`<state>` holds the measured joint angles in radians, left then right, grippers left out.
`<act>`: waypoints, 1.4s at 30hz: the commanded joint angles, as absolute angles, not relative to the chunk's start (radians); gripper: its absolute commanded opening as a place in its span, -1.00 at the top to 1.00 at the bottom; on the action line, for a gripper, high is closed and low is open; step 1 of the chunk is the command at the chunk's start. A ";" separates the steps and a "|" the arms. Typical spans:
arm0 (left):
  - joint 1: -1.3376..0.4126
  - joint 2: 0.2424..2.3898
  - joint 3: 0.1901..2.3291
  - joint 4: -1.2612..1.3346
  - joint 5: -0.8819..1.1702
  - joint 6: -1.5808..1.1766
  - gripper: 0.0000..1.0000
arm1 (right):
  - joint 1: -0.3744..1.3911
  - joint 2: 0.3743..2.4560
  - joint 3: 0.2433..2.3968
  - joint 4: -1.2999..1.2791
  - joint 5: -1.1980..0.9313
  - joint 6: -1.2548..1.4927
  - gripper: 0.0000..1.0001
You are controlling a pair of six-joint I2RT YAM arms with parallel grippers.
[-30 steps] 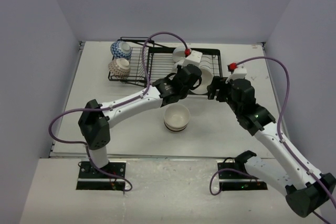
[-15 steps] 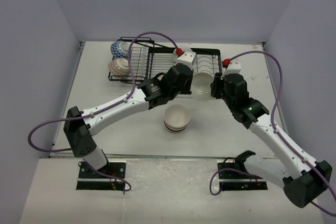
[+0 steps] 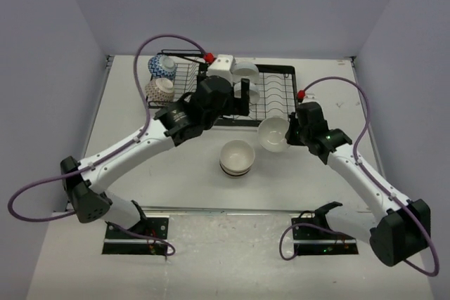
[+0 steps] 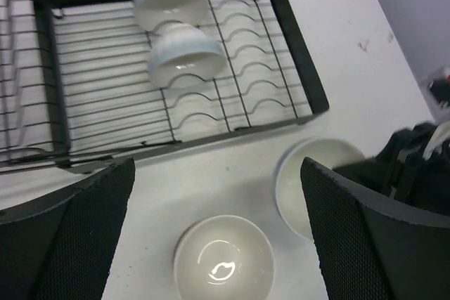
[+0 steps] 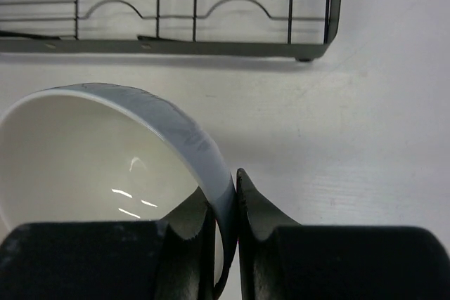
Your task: Unload the bowls from the dish rack
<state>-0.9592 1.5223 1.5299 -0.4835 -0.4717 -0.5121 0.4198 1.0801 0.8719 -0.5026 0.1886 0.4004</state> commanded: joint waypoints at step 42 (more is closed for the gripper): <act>-0.767 1.894 1.559 0.063 -0.370 0.564 -0.97 | 0.296 0.511 0.919 -0.730 0.245 0.463 -0.98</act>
